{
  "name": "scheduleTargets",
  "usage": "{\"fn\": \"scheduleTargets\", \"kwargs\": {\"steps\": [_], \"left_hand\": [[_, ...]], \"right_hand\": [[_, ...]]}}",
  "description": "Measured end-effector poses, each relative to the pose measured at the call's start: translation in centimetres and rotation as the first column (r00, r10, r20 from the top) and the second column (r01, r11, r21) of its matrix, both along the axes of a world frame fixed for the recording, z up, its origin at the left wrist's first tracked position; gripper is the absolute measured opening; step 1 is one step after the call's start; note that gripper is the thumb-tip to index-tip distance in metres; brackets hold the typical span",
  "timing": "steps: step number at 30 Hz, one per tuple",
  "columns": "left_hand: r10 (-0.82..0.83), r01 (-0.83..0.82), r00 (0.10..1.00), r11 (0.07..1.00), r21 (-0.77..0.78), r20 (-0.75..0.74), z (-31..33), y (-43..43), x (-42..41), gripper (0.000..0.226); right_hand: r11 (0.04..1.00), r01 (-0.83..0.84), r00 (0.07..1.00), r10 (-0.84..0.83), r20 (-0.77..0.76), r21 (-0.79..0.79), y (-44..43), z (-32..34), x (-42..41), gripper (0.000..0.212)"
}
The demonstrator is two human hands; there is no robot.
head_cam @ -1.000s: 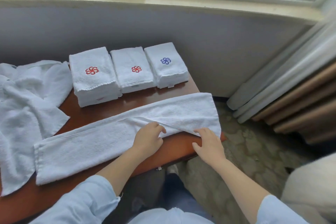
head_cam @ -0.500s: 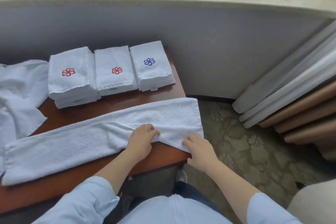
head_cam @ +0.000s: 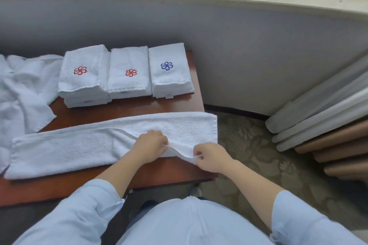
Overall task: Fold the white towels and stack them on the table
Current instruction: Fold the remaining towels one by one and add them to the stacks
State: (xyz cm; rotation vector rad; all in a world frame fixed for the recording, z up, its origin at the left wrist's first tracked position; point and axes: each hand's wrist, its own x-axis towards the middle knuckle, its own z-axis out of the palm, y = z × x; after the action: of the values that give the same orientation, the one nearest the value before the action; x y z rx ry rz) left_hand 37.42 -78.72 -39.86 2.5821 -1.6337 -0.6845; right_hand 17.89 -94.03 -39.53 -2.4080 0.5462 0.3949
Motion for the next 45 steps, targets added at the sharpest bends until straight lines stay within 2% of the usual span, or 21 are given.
{"fn": "scheduleTargets", "kwargs": {"steps": [2,5,8,11,14,18,22,24,27,32,37,45], "left_hand": [[0.071,-0.073,0.995,0.997,-0.023,-0.076,0.6,-0.7,0.7,0.018],[0.147,-0.156,0.985,0.983,-0.092,-0.094,1.4,-2.3,1.5,0.017],[0.204,-0.215,0.976,0.957,-0.197,-0.077,1.5,-4.6,2.0,0.014],[0.234,-0.224,0.972,0.947,-0.232,0.014,1.0,-6.5,2.4,0.013],[0.262,-0.240,0.963,0.938,-0.251,0.059,-0.1,-6.9,2.3,0.019],[0.205,-0.194,0.978,0.957,-0.214,0.030,-0.8,-6.4,1.5,0.014],[0.161,-0.164,0.986,0.984,-0.075,-0.037,-1.2,-5.2,1.1,0.030],[0.141,-0.143,0.989,0.988,-0.053,-0.042,-1.2,-4.5,0.9,0.041],[0.120,-0.120,0.993,0.992,-0.037,-0.002,-1.1,-3.3,0.9,0.050],[0.192,-0.192,0.981,0.981,-0.028,0.007,-1.1,0.9,2.1,0.054],[0.308,-0.307,0.951,0.951,-0.029,0.013,-1.3,7.4,5.0,0.057],[0.361,-0.365,0.931,0.929,0.062,0.059,-1.3,20.3,13.2,0.062]], "right_hand": [[0.955,0.274,0.959,-0.280,0.037,0.118,-1.9,0.8,1.0,0.013],[0.842,0.504,0.850,-0.523,0.063,0.195,-5.1,2.3,2.6,0.015],[0.777,0.596,0.777,-0.622,0.098,0.206,-7.4,2.9,3.7,0.017],[0.774,0.622,0.760,-0.633,0.148,0.121,-8.3,2.6,4.2,0.029],[0.816,0.577,0.795,-0.571,0.204,0.032,-8.1,1.9,4.2,0.045],[0.911,0.399,0.906,-0.373,0.201,-0.104,-6.8,1.0,3.7,0.040],[0.982,0.137,0.990,-0.137,0.012,-0.128,-5.1,-0.1,3.6,0.042],[0.982,0.062,0.996,-0.072,-0.052,-0.181,-4.7,-0.5,4.0,0.044],[0.966,0.098,0.995,-0.102,-0.002,-0.241,-4.4,-0.5,5.0,0.039],[0.976,0.055,0.995,-0.037,0.091,-0.213,-2.0,-0.4,7.7,0.045],[0.980,-0.059,0.993,0.077,0.086,-0.190,3.1,-0.8,11.5,0.051],[0.975,-0.119,0.985,0.140,0.105,-0.188,14.6,-0.8,20.3,0.057]]}}
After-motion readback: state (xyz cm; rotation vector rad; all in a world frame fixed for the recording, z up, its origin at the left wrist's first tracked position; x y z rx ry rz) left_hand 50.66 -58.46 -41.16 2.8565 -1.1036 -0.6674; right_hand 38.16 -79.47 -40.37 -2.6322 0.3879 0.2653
